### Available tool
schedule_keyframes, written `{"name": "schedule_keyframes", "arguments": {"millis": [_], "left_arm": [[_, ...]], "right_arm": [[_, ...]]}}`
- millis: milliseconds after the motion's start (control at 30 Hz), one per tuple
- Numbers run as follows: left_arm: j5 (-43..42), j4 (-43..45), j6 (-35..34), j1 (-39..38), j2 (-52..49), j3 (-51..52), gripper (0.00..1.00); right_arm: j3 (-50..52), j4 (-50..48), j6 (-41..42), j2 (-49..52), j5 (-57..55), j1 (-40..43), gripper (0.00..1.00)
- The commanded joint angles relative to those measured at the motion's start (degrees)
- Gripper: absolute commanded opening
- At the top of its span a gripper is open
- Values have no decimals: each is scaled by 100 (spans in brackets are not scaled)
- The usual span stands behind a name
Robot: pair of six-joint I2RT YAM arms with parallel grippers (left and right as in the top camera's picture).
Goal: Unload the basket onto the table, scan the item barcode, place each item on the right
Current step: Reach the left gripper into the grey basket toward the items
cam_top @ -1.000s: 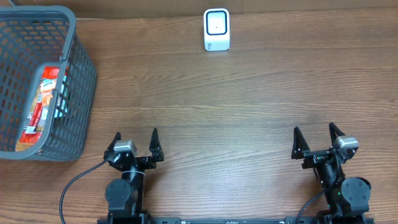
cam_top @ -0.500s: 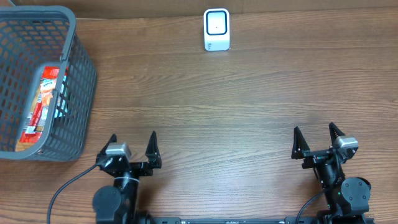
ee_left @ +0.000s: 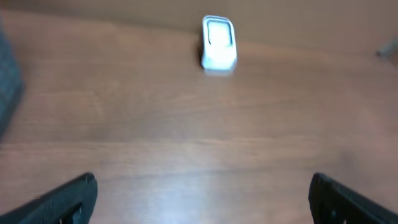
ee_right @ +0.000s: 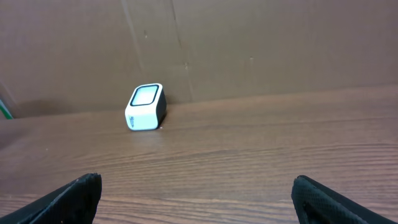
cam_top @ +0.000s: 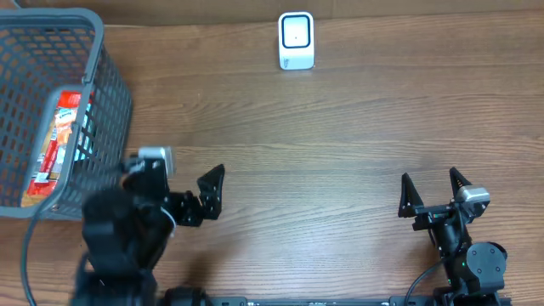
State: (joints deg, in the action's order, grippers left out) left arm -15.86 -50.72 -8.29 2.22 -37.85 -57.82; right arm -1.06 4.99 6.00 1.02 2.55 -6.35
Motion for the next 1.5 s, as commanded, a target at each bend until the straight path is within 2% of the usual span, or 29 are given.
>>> {"name": "schedule_keyframes", "arguments": {"millis": [0,133,333,433,567,667,800,1000,1133,1233,1367,1467], "left_arm": [[-518,-935,450,-37,-1045,-1537,100],[-627,-1414,446,-37,-1919,-2680,100],[-481,-778,590,-31,-2461,-3126,99],[542,-199,645,-13,-2540,-3128,98],[2527,535,645,164,-2551,-3128,100],[3244,925,717,450,-2568,-3128,99],[3150,1200,837,1106,-2719,-3128,100],[2221,1198,876,2319,-3263,-3128,100],[2024,1250,855,3064,-3641,-3128,100],[1294,1366,887,3578,-3908,-3128,100],[382,1484,1462,3978,-4299,-3128,100],[361,1467,1777,4059,-4605,-3128,100]], "right_arm": [[61,-33,-15,2,-35,37,100],[61,-33,-15,2,-35,37,100],[61,-33,-15,2,-35,37,100],[61,-33,-15,2,-35,37,100],[61,-33,-15,2,-35,37,100],[61,-33,-15,2,-35,37,100],[61,-33,-15,2,-35,37,100],[61,-33,-15,2,-35,37,100],[61,-33,-15,2,-35,37,100],[61,-33,-15,2,-35,37,100],[61,-33,-15,2,-35,37,100],[61,-33,-15,2,-35,37,100]]}}
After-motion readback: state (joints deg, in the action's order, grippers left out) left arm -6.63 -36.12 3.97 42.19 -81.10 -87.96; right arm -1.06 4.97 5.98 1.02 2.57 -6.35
